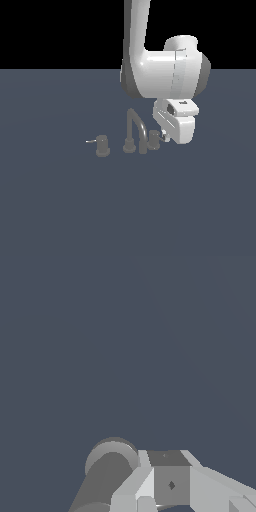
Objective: Turn on the faucet by rotating a designated handle.
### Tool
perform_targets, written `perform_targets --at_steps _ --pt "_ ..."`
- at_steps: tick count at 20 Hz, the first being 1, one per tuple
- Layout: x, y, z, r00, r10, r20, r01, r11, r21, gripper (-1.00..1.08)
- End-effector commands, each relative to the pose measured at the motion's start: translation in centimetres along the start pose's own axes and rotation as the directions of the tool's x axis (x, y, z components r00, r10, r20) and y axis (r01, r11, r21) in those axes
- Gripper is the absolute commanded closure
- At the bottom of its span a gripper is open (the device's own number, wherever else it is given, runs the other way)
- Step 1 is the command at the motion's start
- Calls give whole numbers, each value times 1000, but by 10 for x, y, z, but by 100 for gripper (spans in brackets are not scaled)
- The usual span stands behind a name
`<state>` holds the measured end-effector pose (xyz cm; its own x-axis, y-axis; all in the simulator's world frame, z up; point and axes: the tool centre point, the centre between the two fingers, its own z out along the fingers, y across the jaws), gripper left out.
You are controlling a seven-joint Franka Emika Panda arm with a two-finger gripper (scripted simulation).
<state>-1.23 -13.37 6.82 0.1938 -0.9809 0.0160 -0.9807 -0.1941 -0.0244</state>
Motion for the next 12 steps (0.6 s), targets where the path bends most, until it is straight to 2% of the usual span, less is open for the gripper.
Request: perform_targets --at_steps 1,3,4,12 --pt "-21 11 3 1000 -15 15 15 1000 -21 108" --pt "-24 14 3 1000 -14 16 15 1000 -23 108" --pt "-6 10 0 1000 7 3 -7 1000 -9 108" --pt "-61 3 3 1000 -14 16 14 1000 -24 108"
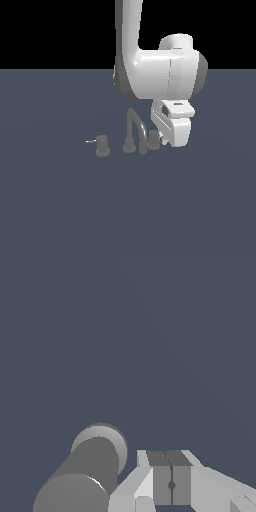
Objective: Turn on the faucet by rotating a designated handle.
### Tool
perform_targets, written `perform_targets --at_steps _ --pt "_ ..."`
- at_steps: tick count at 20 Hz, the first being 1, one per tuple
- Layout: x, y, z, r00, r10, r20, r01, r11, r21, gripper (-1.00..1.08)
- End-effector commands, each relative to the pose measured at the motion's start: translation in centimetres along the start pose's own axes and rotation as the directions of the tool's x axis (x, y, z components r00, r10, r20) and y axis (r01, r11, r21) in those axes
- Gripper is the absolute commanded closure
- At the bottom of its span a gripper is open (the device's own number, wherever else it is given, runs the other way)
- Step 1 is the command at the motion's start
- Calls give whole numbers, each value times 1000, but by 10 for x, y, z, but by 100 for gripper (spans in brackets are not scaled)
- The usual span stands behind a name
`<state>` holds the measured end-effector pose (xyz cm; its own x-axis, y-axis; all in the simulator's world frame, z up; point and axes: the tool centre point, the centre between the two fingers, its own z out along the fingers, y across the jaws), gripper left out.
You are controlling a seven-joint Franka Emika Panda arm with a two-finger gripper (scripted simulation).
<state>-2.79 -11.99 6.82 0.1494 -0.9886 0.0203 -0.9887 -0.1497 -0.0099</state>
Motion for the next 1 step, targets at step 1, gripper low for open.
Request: perform_targets --at_steps 1 --pt "-45 -7 3 998 -59 21 59 998 -9 108"
